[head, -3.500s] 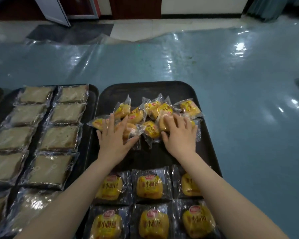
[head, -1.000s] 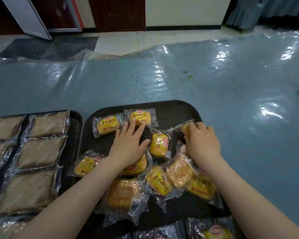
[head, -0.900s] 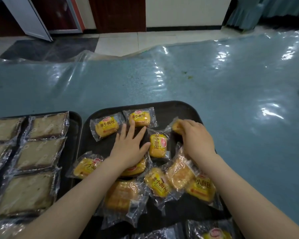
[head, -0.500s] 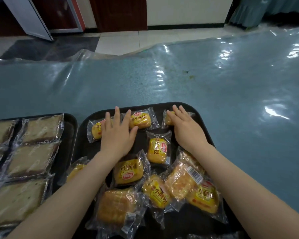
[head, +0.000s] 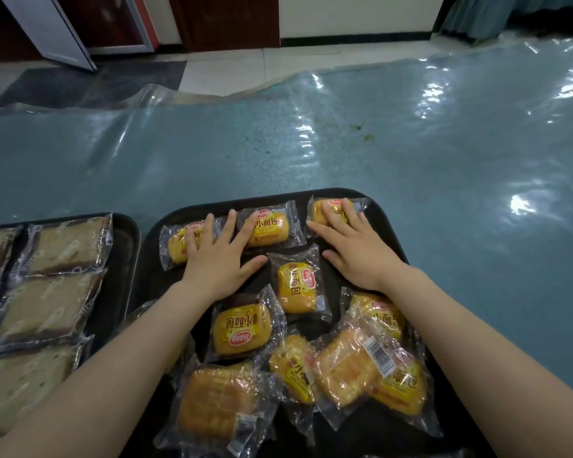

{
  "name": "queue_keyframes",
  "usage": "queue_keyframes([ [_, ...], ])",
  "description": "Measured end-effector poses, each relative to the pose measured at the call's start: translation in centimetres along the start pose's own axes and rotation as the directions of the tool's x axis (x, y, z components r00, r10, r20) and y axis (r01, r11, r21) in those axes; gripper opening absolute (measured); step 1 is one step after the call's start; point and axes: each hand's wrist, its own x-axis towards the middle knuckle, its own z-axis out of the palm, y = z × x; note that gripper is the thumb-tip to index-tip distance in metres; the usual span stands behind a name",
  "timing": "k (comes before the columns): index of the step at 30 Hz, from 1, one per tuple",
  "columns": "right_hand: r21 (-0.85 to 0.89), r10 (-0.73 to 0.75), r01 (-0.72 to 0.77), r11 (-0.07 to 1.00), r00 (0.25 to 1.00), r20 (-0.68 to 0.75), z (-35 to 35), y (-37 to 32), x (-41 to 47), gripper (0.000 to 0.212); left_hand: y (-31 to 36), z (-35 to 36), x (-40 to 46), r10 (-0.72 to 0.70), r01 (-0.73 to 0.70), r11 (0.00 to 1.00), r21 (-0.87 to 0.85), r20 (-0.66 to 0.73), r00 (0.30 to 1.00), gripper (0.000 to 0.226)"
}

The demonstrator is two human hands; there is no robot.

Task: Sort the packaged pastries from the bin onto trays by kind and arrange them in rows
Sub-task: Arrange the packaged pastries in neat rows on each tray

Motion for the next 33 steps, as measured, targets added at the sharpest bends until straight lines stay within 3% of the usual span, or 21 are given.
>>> queue_keyframes([
  [7, -0.016, -0.055, 0.054, 0.998, 0.996, -0.069, -0.5, 0.5, -0.1, 0.058, -0.1, -1.1, -0.5, 0.064, -0.065, 0.998, -0.009, -0.020, 0.998, 0.072],
  [12, -0.084, 0.050, -0.060, 0.995, 0.992, -0.116, -0.4, -1.0, -0.1, 0.052, -0.2, -1.9, -2.7, -0.061, 0.058, 0.998, -0.026, -0.140, 0.988, 0.062],
  [16, 0.044, 0.074, -0.071, 0.997, 0.993, -0.094, -0.5, -1.2, -0.1, 0.047, -0.7, -1.9, -3.6, -0.138, 0.138, 0.990, 0.016, -0.013, 0.990, 0.063],
  [22, 0.178, 0.089, -0.067, 0.982, 0.988, -0.122, -1.6, -1.7, -0.5, 0.041, -2.2, -1.6, -3.7, -0.065, 0.066, 0.998, -0.013, 0.082, 0.994, 0.064],
  [25, 0.303, 0.066, 0.003, 0.953, 0.974, -0.216, -2.7, -3.7, -1.2, 0.036, -2.0, -2.3, -4.3, -0.033, 0.036, 0.997, -0.065, 0.040, 0.999, 0.063],
  [27, 0.303, 0.004, 0.055, 0.952, 0.982, -0.191, -3.1, -5.2, -1.9, 0.028, -1.4, -3.2, -5.2, -0.019, 0.010, 0.989, -0.145, -0.058, 0.998, 0.061],
  [29, 0.238, 0.056, -0.015, 0.971, 0.984, -0.169, -3.0, -6.6, -2.6, 0.023, -0.3, -4.1, -6.9, -0.023, -0.018, 0.959, -0.282, -0.139, 0.990, 0.060],
  [33, 0.155, 0.293, -0.280, 0.947, 0.954, -0.062, -1.9, -9.0, -3.7, 0.063, 2.8, -5.0, -10.9, 0.065, -0.091, 0.905, -0.417, -0.076, 0.995, 0.052],
])
